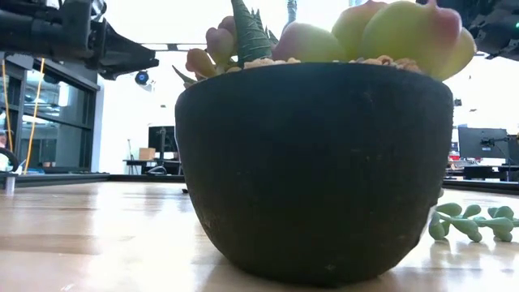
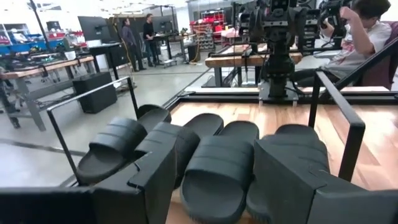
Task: Pick and place slides into the shelf
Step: Return to Home Position
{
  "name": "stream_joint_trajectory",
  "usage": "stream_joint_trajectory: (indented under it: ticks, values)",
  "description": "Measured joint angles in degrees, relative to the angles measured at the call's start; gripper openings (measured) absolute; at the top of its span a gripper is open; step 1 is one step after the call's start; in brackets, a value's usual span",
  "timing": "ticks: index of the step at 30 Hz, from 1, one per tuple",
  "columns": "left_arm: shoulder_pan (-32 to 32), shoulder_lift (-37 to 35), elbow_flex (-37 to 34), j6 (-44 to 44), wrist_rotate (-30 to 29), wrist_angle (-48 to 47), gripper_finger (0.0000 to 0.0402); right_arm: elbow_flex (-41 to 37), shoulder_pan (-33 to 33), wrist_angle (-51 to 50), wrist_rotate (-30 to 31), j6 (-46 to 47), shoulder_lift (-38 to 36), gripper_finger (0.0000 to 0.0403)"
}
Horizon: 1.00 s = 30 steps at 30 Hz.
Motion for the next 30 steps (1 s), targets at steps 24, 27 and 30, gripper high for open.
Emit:
stream_joint_trajectory:
  ticks: [24, 27, 30]
  values:
    - [0.0, -16.6, -7.3, -1.8, -0.1, -7.5, 0.0198, -2.0, -6.9, 0.9, -4.2, 3.7, 0.0, 0.0264]
    - [0.0, -17.2, -7.3, -1.9, -0.1, -8.5, 0.0198, -2.0, -7.0, 0.9, -4.2, 3.7, 0.0, 0.0264]
    - [0.0, -17.8, -7.3, -1.9, -0.1, -9.8, 0.0198, -2.0, -7.0, 0.9, -5.7, 3.4, 0.0, 0.0264]
